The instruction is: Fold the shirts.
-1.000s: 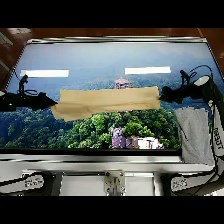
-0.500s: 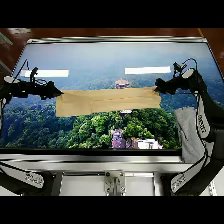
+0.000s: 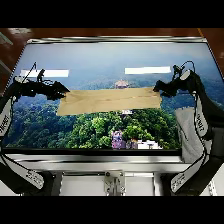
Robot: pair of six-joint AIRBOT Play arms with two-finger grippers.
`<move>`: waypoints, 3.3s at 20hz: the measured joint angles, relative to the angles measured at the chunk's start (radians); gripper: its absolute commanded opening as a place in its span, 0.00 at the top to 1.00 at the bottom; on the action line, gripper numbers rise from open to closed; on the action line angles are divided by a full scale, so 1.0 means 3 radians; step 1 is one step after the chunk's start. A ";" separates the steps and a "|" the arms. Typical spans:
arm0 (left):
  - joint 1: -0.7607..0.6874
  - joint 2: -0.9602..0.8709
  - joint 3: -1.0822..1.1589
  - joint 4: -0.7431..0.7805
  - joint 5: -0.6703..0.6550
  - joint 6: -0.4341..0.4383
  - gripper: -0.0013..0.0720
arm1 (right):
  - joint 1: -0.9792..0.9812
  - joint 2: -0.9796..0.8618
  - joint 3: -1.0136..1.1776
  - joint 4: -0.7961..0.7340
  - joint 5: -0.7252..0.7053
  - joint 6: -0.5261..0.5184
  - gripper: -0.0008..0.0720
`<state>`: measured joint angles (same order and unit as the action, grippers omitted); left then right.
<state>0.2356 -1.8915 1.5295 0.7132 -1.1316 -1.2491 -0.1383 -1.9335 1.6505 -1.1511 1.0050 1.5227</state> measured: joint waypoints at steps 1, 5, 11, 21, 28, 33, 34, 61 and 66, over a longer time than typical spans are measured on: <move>0.0028 -0.0004 0.0029 0.0000 -0.0060 -0.0037 0.17 | -0.0043 0.0022 0.0001 -0.0003 0.0028 -0.0019 0.12; 0.0127 0.0013 0.0146 0.0003 -0.0407 -0.0163 0.18 | -0.0275 0.0003 0.0001 0.0118 0.0270 -0.0024 0.12; 0.0098 0.0186 0.0196 0.0003 -0.0778 -0.0205 0.19 | -0.0295 -0.0301 0.0008 0.0956 0.0404 -0.0177 0.15; -0.0315 0.0415 0.0172 0.0004 -0.0909 -0.0154 0.94 | -0.0159 0.0001 0.0003 0.1397 0.0409 -0.0543 0.91; -0.1453 0.0423 -0.0005 -0.0094 0.0066 -0.0136 0.94 | -0.0111 0.1078 0.0004 0.1272 0.1122 -0.0342 0.91; -0.2299 0.0306 -0.0024 -0.0244 0.1001 -0.0351 0.94 | 0.0020 0.1770 0.0005 0.0922 0.1486 -0.0004 0.91; -0.2436 0.0247 -0.0024 -0.0342 0.1133 -0.0387 0.94 | 0.0051 0.1874 0.0005 0.0870 0.1544 0.0058 0.91; 0.0067 0.2041 -0.0024 0.0777 -0.0706 -0.0212 0.94 | 0.2251 0.0467 0.0001 0.0820 -0.0701 0.0843 0.21; 0.0141 0.2322 -0.0023 0.0828 -0.0998 -0.0164 0.94 | 0.2340 0.0113 0.0001 0.1335 -0.1011 0.0841 0.19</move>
<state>0.2779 -1.1950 1.5227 0.9615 -1.4311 -1.2984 0.5636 -1.8996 1.6508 -0.7506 0.7017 1.7748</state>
